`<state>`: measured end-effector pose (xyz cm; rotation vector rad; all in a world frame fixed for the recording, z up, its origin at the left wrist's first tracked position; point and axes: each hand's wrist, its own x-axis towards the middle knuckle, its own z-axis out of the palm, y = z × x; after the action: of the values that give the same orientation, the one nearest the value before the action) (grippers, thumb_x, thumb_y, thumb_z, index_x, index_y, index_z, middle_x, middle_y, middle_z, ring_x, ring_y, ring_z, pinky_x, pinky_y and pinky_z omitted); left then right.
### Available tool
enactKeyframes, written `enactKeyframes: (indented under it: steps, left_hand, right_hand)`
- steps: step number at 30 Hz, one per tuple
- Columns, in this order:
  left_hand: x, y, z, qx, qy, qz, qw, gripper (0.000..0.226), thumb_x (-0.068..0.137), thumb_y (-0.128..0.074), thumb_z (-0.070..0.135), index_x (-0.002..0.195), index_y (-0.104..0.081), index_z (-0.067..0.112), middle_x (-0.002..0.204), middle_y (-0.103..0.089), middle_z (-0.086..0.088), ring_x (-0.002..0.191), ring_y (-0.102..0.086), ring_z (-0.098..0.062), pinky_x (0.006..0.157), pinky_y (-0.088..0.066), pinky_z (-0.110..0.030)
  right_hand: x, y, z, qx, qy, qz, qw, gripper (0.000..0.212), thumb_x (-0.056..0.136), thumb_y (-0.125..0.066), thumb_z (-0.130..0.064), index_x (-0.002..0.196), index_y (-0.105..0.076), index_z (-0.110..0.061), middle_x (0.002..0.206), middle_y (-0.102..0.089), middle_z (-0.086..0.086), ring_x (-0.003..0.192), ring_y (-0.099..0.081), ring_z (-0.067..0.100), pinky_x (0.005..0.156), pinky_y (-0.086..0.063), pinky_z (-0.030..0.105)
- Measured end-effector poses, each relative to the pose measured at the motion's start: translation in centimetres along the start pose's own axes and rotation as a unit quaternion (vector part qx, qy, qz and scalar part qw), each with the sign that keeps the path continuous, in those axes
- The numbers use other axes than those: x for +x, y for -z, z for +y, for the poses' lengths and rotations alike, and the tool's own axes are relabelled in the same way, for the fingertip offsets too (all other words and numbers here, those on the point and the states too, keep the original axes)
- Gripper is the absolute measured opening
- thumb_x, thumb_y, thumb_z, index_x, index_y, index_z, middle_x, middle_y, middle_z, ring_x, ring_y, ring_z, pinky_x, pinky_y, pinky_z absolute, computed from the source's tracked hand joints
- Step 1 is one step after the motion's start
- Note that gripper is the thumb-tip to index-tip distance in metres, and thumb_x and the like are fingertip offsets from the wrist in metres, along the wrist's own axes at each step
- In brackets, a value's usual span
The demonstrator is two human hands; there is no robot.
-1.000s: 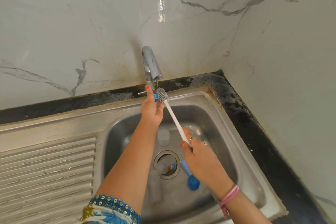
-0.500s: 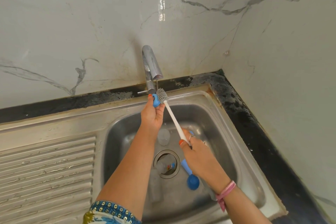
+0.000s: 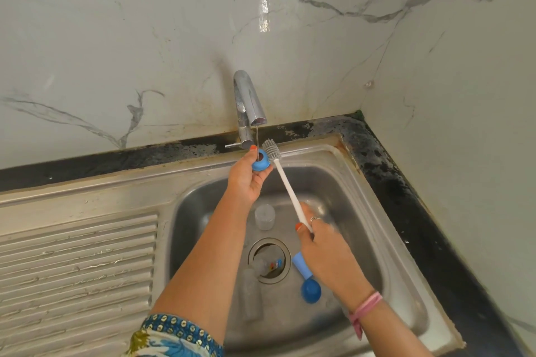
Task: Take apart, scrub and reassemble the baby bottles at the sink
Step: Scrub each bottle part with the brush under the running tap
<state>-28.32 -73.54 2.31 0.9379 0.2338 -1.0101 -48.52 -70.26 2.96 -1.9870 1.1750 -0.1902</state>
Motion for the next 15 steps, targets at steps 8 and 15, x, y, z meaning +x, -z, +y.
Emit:
enactKeyframes:
  steps: [8, 15]
  left_hand:
    - [-0.7, 0.0, -2.3, 0.037, -0.002, -0.002, 0.999, 0.017, 0.094, -0.06, 0.012, 0.109, -0.06, 0.004, 0.103, -0.065, -0.014, 0.089, -0.067, -0.024, 0.076, -0.058, -0.04]
    - [-0.4, -0.2, -0.8, -0.02, -0.024, 0.0, 1.0, 0.017, 0.092, -0.062, 0.015, 0.105, -0.061, 0.004, 0.097, -0.068, -0.012, 0.081, -0.069, -0.021, 0.082, -0.058, -0.04]
  right_hand:
    - [1.4, 1.2, -0.3, -0.015, -0.024, 0.012, 1.0, 0.038, 0.102, -0.039, -0.036, 0.139, -0.043, -0.028, 0.074, -0.05, -0.006, 0.065, -0.052, 0.009, 0.052, -0.036, 0.017]
    - [-0.4, 0.4, -0.9, -0.055, 0.013, 0.002, 0.998, 0.041, 0.102, -0.038, -0.035, 0.143, -0.036, -0.03, 0.074, -0.05, -0.002, 0.076, -0.06, 0.026, 0.075, -0.053, 0.04]
